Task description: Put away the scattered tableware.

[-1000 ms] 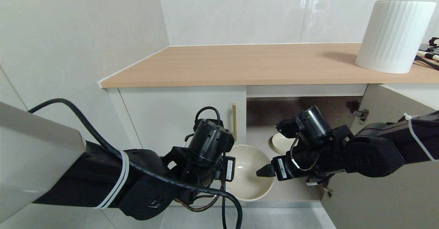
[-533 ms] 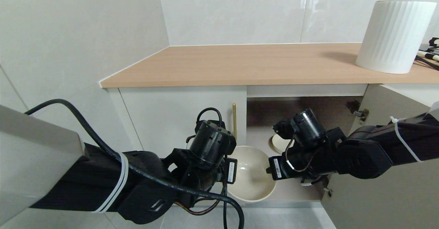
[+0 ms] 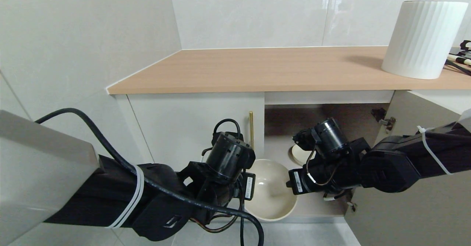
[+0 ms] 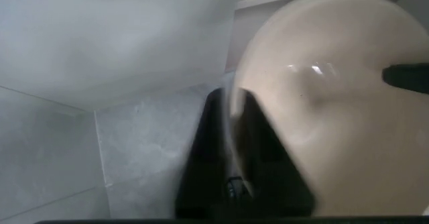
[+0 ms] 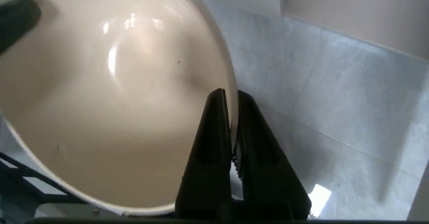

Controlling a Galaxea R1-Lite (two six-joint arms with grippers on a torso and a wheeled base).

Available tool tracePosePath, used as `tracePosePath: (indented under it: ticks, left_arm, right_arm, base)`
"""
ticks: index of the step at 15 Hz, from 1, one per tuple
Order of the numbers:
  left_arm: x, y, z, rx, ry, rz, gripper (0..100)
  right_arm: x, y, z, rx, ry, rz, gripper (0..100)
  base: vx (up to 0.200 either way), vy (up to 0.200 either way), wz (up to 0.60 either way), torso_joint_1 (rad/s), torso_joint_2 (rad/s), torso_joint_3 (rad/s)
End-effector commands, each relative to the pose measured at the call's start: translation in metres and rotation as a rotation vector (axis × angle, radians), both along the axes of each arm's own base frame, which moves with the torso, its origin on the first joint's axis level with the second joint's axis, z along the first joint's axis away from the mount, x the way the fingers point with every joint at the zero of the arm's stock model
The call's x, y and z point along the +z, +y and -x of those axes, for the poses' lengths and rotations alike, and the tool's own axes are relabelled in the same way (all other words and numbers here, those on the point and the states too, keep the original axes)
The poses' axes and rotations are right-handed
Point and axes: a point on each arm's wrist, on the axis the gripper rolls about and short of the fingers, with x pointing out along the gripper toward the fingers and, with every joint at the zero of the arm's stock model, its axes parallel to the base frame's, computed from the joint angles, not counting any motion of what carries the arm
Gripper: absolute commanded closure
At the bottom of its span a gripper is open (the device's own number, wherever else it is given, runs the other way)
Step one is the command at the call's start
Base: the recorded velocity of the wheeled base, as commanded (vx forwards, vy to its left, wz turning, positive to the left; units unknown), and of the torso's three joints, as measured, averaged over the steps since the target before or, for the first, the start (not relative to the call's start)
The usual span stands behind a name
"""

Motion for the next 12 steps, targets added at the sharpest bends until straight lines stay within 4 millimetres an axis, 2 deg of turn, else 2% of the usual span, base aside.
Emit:
tracePosePath:
  ticks: [1, 4, 6, 8, 9, 12]
  left_arm:
    - [-0.003, 0.0, 0.0, -0.002, 0.007, -0.011, 0]
    - [0.0, 0.001, 0.0, 0.003, -0.001, 0.001, 0]
    - [0.006, 0.004, 0.001, 0.005, -0.013, 0.012, 0]
    - [0.006, 0.004, 0.0, 0.008, -0.012, 0.011, 0]
    - [0.005, 0.004, -0.001, 0.008, -0.009, 0.009, 0]
    - [0.007, 0.007, -0.002, 0.018, -0.014, 0.013, 0]
  right_arm:
    - [-0.003, 0.002, 0.002, 0.008, 0.005, 0.01, 100]
    - [-0.01, 0.003, -0.001, -0.016, 0.009, 0.036, 100]
    - [-0.014, -0.009, -0.018, -0.097, -0.014, 0.049, 100]
    - [-0.038, -0.023, -0.034, -0.201, -0.027, 0.132, 100]
    - [-0.05, -0.023, -0.038, -0.253, -0.053, 0.191, 100]
    - [-0.062, -0.022, -0.05, -0.302, -0.144, 0.146, 100]
  base:
    - [0.0, 0.0, 0.0, 0.0, 0.0, 0.0]
    - [0.0, 0.0, 0.0, 0.0, 0.0, 0.0]
    - [0.0, 0.0, 0.0, 0.0, 0.0, 0.0]
    - [0.0, 0.0, 0.0, 0.0, 0.0, 0.0]
    - [0.0, 0.0, 0.0, 0.0, 0.0, 0.0]
    - [0.0, 0.0, 0.0, 0.0, 0.0, 0.0]
